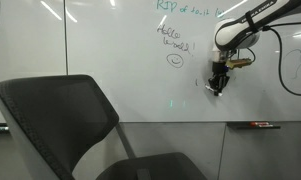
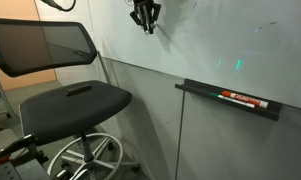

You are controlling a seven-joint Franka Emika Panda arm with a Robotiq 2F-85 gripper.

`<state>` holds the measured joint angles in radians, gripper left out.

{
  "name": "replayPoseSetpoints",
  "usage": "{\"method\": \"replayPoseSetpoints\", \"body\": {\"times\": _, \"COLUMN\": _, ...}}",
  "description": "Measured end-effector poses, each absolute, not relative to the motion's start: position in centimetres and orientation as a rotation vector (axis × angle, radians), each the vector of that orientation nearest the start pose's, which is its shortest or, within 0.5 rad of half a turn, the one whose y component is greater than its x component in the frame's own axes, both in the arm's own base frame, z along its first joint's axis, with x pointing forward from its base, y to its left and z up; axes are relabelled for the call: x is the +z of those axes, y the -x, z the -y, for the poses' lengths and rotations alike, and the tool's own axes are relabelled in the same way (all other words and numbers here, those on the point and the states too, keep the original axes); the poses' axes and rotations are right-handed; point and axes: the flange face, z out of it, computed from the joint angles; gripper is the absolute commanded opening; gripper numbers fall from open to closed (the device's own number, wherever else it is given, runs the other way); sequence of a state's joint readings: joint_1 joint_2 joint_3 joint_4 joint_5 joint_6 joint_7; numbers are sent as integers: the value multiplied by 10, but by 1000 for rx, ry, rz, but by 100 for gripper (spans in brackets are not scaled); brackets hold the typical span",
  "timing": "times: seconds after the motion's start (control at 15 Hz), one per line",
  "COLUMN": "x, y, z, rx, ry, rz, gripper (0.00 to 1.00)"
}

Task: Use the marker on the chair to write on the board

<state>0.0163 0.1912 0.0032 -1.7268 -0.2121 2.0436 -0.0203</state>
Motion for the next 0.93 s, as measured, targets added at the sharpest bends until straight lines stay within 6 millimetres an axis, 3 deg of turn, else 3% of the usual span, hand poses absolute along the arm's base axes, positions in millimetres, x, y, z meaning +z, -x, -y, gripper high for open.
{"method": "replayPoseSetpoints", "body": {"times": 0.47, "x": 475, "y": -639, "z": -11, "rx": -214, "ry": 3322, "rz": 239, "gripper": 11}}
{"method": "replayPoseSetpoints", "body": {"times": 0.93, "x": 496, "y": -646, "z": -15, "rx": -306, "ry": 3328, "rz": 261, "gripper": 11}}
